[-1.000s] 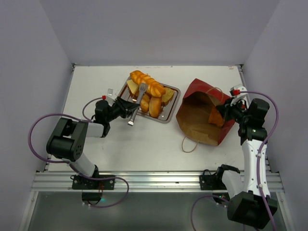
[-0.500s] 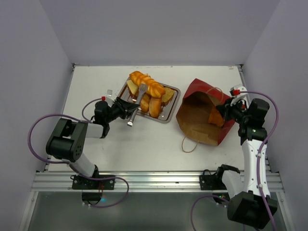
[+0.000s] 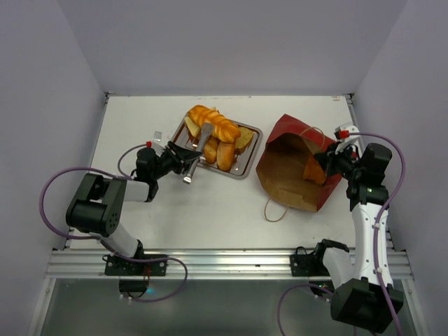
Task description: Take the fake bread out of the paper bag
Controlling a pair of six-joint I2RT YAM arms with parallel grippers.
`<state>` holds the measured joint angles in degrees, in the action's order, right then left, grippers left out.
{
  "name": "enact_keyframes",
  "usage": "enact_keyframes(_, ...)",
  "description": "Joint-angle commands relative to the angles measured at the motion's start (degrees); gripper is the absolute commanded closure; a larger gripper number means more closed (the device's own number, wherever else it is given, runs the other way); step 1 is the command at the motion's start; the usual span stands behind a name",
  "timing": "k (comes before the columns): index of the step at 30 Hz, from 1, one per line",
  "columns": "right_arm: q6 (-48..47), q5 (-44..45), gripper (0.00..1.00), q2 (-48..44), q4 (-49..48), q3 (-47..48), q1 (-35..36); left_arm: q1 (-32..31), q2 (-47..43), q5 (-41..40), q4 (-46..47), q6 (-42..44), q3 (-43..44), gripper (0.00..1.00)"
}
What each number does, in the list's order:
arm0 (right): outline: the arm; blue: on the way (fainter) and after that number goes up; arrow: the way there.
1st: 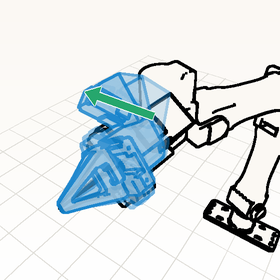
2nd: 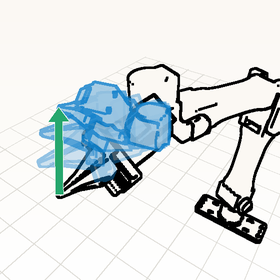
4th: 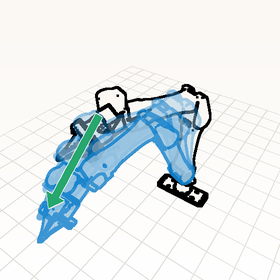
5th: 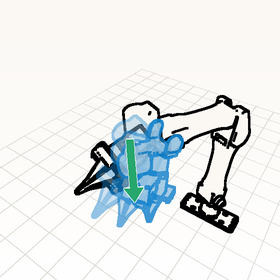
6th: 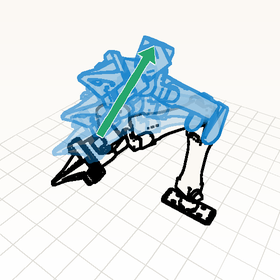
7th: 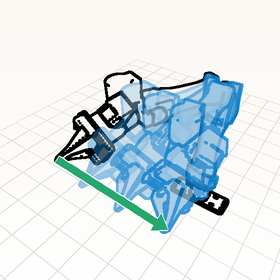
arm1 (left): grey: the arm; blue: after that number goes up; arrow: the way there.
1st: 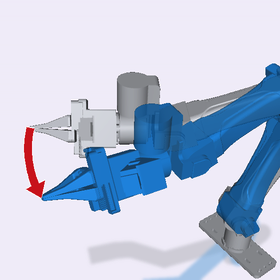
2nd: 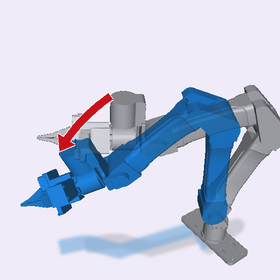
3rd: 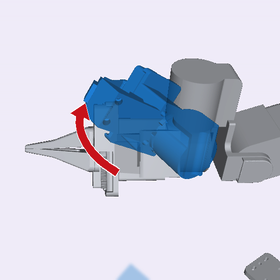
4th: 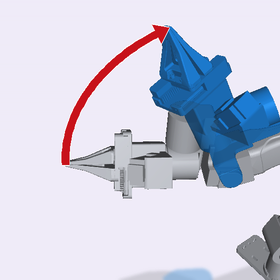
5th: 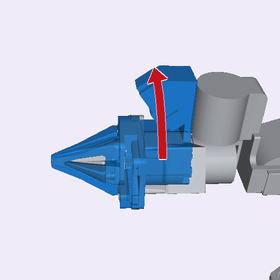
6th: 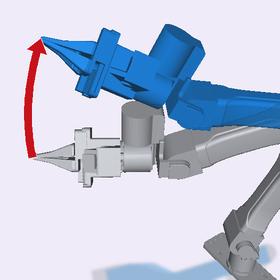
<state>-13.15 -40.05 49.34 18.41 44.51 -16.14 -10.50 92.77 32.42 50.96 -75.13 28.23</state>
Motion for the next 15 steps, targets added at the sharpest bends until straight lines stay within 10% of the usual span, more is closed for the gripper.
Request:
enact_keyframes(1, -0.9, -1.0, 0.99, -0.6, -1.9, -0.4, 0.0, 0.7, -2.2, 1.2, 1.0, 2.4, -0.5, 0.52)
enact_keyframes(15, -0.9, -1.1, 0.99, -0.7, -1.9, -0.4, 0.0, 1.4, -4.5, 1.6, 0.2, 2.8, -2.1, 0.49)
